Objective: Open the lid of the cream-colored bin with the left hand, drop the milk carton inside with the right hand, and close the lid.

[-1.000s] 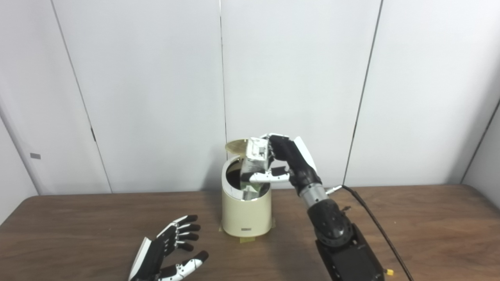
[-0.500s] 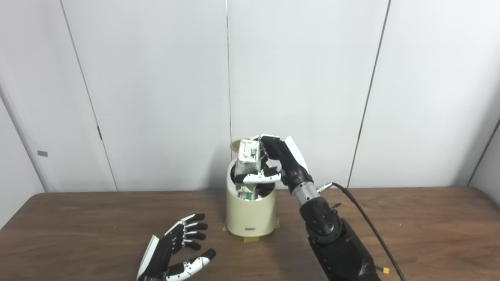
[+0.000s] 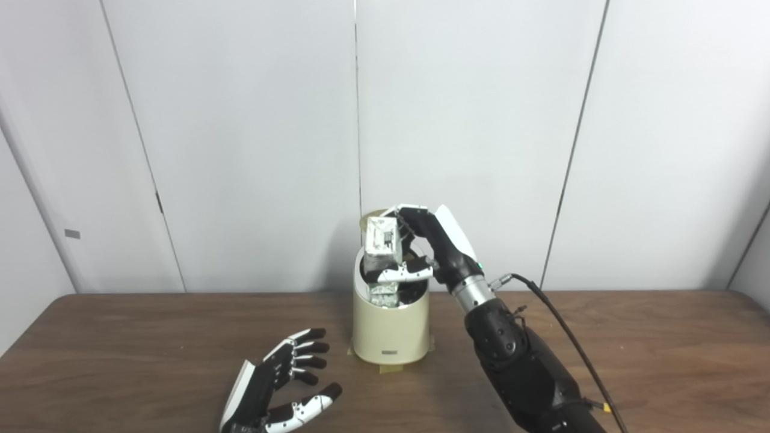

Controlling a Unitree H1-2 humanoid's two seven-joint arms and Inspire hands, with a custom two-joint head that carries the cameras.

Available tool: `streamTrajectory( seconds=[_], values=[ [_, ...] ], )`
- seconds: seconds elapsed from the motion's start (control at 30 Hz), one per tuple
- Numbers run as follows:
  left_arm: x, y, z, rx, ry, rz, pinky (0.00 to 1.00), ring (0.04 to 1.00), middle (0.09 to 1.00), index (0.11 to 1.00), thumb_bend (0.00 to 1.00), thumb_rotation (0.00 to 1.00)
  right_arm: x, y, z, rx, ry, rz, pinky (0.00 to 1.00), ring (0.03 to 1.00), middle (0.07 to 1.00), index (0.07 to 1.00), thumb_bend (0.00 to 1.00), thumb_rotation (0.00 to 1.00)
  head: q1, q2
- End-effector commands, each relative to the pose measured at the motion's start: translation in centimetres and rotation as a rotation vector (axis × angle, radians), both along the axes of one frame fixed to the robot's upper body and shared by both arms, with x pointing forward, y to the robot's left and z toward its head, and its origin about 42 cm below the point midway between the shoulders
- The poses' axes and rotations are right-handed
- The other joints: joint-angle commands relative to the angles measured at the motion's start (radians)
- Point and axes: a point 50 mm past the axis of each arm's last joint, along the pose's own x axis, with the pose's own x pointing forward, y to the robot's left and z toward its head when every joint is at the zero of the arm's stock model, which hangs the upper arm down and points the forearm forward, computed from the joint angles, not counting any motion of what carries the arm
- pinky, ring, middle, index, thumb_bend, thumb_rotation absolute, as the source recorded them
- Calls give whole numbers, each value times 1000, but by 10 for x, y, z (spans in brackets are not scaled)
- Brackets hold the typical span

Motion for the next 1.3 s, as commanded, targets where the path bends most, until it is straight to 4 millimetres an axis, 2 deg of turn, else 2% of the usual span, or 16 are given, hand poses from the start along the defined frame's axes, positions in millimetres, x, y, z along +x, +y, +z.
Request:
streamTrajectory(
  seconds=[0.0,0.6,1.27],
  values=[
    [-6,-10,-5,-22,-5,-4,584,681,747,803,639,163,9,7,55,30,-171,22,307,396,479,540,514,0,1,1],
    [-9,-12,-6,-29,5,-11,563,669,744,804,639,143,23,1,62,-58,-221,-26,317,404,482,527,516,0,5,8],
    [-11,-14,-4,-27,7,-11,584,684,753,802,641,175,18,-6,35,-137,-207,-36,333,405,482,514,518,0,9,26]
  ],
)
